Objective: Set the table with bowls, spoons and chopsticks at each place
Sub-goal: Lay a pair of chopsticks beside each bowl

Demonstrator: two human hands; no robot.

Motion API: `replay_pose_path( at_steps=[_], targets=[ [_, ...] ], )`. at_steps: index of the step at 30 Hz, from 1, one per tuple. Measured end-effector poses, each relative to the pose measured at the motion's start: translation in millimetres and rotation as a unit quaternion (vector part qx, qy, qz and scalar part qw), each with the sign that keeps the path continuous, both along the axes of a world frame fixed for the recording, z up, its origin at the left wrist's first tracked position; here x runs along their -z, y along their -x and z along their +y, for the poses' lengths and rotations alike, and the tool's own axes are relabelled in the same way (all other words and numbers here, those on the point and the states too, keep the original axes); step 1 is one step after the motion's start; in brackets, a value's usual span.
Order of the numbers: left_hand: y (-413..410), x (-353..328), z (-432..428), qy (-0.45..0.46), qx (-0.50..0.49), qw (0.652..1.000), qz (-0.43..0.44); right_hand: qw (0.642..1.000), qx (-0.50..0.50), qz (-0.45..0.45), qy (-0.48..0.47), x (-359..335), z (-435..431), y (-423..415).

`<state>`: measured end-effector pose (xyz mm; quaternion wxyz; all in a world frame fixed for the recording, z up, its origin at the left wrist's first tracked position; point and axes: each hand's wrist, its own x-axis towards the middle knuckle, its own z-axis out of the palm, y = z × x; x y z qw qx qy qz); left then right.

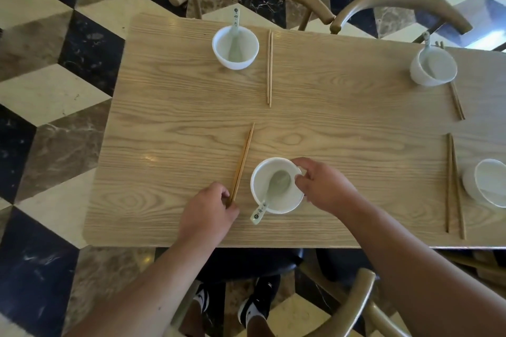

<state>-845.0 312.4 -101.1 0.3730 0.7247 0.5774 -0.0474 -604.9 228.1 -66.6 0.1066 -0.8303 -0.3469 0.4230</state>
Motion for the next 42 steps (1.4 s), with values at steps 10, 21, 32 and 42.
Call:
replay_pose_path(
  at_steps=[10,21,32,42],
  targets=[
    [6,2,2,0.02,-0.002,1.0,-0.007,0.996,0.038,-0.051,-0.055,-1,114,-9],
    [10,11,8,-0.001,0.01,1.0,-0.006,0.994,-0.04,-0.099,-0.032,32,170,11],
    [11,17,13,0.017,0.003,1.0,-0.009,0.994,-0.047,-0.088,-0.038,42,175,16],
    [10,15,15,0.025,-0.001,1.0,-0.019,0.996,-0.05,-0.073,-0.03,32,173,21]
  ],
)
